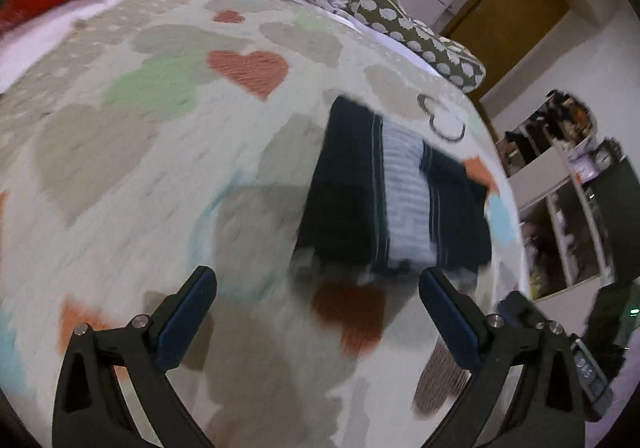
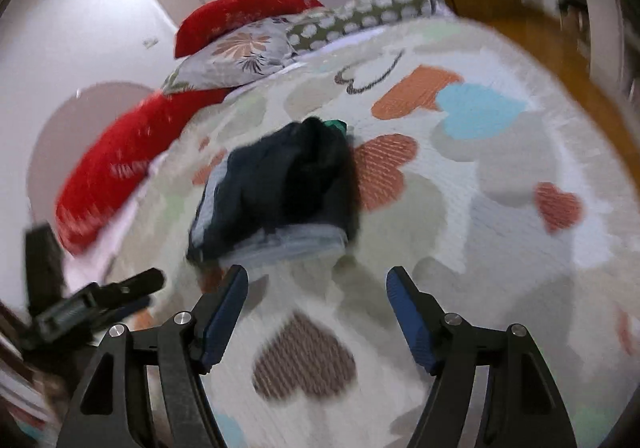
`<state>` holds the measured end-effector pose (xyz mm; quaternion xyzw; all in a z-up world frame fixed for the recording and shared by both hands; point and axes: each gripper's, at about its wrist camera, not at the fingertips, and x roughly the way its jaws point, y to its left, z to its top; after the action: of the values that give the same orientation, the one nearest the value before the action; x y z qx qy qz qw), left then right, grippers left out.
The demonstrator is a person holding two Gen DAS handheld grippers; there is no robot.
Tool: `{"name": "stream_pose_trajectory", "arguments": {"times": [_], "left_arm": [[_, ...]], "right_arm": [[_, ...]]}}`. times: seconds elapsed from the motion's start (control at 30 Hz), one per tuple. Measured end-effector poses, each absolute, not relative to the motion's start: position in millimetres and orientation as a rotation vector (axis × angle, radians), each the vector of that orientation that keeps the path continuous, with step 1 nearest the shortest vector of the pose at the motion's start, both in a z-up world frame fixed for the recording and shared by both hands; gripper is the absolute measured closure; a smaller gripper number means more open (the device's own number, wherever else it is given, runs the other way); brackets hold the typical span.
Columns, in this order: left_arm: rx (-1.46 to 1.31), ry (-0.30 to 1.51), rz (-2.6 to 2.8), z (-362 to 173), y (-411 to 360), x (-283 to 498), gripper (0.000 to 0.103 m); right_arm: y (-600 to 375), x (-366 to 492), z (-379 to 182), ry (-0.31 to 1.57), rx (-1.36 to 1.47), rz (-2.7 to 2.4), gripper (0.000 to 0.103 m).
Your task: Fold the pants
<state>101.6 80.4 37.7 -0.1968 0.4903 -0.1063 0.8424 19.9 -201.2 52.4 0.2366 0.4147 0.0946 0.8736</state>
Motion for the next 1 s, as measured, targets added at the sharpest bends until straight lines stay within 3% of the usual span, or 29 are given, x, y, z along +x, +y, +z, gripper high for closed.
{"name": "stream_pose_trajectory", "arguments": {"times": [0.2, 0.23, 0.3, 0.43, 0.57, 0.63, 0.67, 1.0], "left_arm": [[-0.432, 1.099, -0.273, 18, 60, 143, 0.004], [-0.399, 1.093, -0.266, 18, 54, 141, 0.008], [-0.368, 1.092, -0.276, 19, 43, 139, 0.026], [-0.349, 1.088, -0.27, 19, 25, 138, 0.026], [-0.319, 1.087, -0.236, 20, 18, 132, 0.026], [-0.301, 1.096, -0.224, 23, 21, 122, 0.026], [-0.297, 1.093, -0.222, 26, 23, 117, 0.026], [-0.183, 0.864, -0.118, 76, 44, 33, 0.024]], "right_arm": [[-211, 89, 26, 0.934, 0.701, 0.236, 0.027], [-208, 98, 22, 0.952, 0.7, 0.239, 0.035], [-203, 111, 19, 0.976, 0.706, 0.279, 0.064], [-204, 123, 33, 0.972, 0.633, 0.29, 0.074], [-210, 133, 35, 0.955, 0.575, 0.21, 0.072], [-212, 131, 40, 0.922, 0.513, 0.134, 0.049], [-214, 127, 43, 0.907, 0.488, 0.092, 0.045], [-209, 34, 69, 0.812, 0.399, 0.043, 0.045]]}}
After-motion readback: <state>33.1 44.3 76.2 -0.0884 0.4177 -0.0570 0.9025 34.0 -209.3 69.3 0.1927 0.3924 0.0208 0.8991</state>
